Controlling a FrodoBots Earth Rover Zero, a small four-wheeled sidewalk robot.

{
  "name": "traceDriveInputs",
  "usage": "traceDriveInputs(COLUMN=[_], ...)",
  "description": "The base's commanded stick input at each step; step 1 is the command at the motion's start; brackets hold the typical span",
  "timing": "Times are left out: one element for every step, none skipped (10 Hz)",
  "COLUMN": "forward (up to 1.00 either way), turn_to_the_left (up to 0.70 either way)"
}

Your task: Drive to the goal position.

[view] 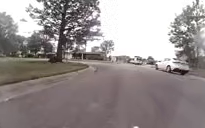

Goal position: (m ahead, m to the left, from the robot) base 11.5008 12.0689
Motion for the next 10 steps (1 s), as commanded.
traceDriveInputs(forward=[0.70, 0.70, 0.70, 0.70, 0.70, 0.70, 0.70, 0.70, 0.70, 0.70], turn_to_the_left=[-0.35, -0.21, 0.00, 0.00, 0.00, 0.00, 0.00, 0.00, 0.00, 0.00])
